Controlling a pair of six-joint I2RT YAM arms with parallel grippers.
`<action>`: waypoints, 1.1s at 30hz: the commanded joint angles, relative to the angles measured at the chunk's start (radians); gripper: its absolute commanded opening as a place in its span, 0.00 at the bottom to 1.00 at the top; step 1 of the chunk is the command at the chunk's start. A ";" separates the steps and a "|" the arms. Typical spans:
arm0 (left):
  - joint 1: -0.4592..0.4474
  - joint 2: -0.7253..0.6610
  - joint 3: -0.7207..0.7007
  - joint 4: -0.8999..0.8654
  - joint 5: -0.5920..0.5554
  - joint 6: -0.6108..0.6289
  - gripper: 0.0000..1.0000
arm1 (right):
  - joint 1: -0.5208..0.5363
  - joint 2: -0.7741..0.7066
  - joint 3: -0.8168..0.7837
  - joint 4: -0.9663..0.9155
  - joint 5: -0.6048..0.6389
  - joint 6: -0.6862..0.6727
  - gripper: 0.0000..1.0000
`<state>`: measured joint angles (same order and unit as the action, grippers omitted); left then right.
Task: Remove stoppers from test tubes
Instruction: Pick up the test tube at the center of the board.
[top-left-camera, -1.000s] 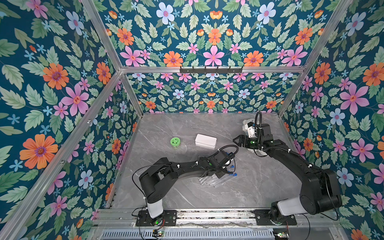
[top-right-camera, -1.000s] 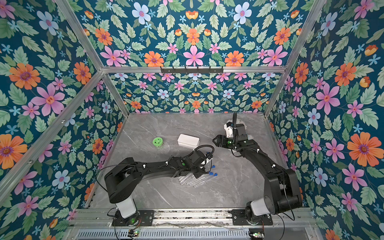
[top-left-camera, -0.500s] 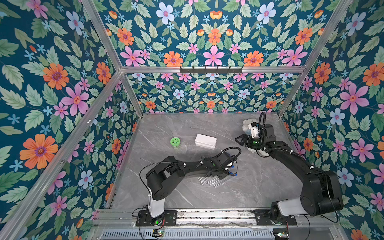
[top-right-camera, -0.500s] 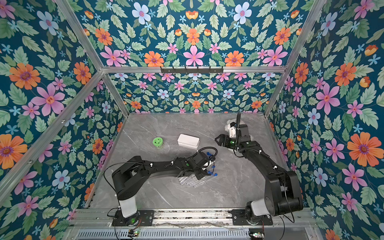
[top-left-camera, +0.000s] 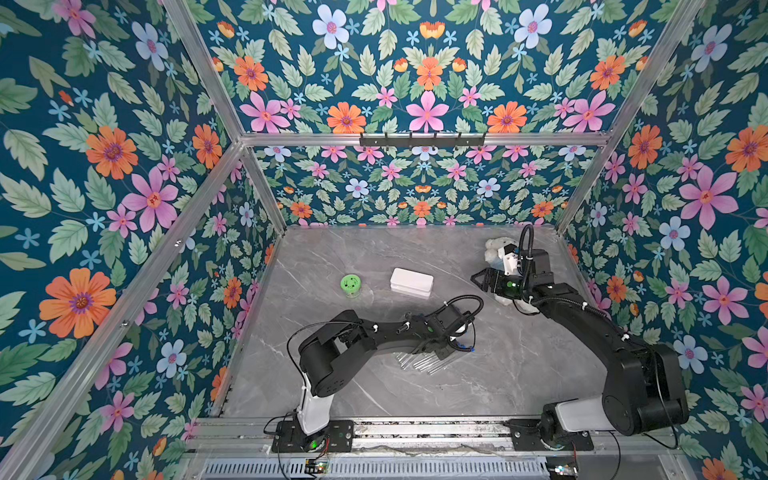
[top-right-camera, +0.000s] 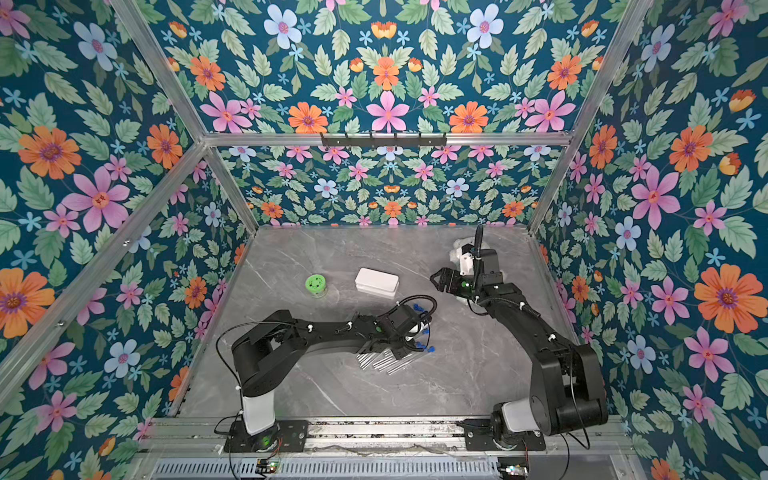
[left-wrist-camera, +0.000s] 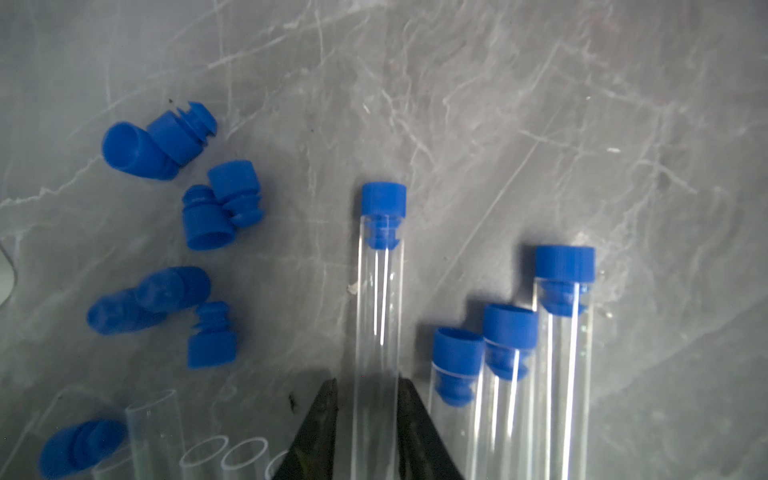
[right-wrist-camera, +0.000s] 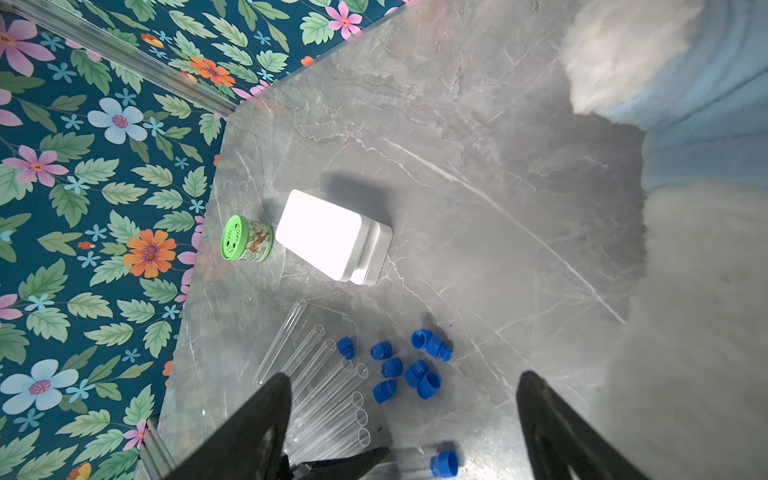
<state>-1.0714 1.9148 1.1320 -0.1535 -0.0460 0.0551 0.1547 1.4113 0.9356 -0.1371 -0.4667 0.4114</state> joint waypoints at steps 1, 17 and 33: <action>-0.001 0.002 0.000 -0.002 0.005 0.006 0.29 | 0.000 -0.006 -0.002 0.015 0.005 0.007 0.86; 0.000 -0.012 -0.001 -0.006 -0.011 0.012 0.17 | -0.012 -0.028 -0.020 0.027 0.013 0.016 0.87; 0.012 -0.259 -0.154 0.029 -0.079 0.028 0.13 | -0.023 -0.019 -0.023 0.037 -0.005 0.020 0.87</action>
<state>-1.0668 1.6920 1.0069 -0.1280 -0.0959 0.0711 0.1318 1.3872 0.9096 -0.1238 -0.4641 0.4232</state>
